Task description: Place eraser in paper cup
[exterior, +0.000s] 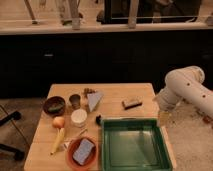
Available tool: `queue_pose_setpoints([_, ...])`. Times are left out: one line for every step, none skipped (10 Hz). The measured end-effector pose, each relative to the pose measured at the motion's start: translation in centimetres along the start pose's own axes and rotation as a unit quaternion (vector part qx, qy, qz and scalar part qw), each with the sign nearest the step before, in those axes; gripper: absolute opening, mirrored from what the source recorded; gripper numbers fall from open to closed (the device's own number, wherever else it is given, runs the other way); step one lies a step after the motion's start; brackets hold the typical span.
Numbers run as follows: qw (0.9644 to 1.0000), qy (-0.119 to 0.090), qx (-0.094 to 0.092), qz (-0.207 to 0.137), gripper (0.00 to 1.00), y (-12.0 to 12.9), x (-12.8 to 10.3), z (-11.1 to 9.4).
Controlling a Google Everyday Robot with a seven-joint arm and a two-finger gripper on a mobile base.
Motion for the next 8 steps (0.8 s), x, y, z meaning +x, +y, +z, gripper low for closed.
queue_pose_setpoints([1.0000, -0.005, -0.001, -0.004, 0.80, -0.2, -0.5, 0.4])
queue_pose_setpoints([1.0000, -0.006, 0.000, -0.006, 0.80, -0.1, -0.4, 0.3])
queue_pose_setpoints([0.9999, -0.008, 0.000, -0.008, 0.80, -0.2, -0.6, 0.4])
queue_pose_setpoints([0.9998, -0.013, -0.001, -0.012, 0.80, -0.4, -1.5, 0.5])
queue_pose_setpoints([0.9998, -0.019, -0.002, -0.009, 0.80, -0.5, -1.9, 1.1])
queue_pose_setpoints([0.9997, -0.025, -0.003, -0.007, 0.80, -0.5, -2.0, 1.8])
queue_pose_setpoints([0.9996, -0.029, -0.004, -0.007, 0.80, -0.6, -2.2, 2.2])
queue_pose_setpoints([0.9994, -0.032, -0.004, -0.011, 0.80, -0.8, -2.5, 2.4])
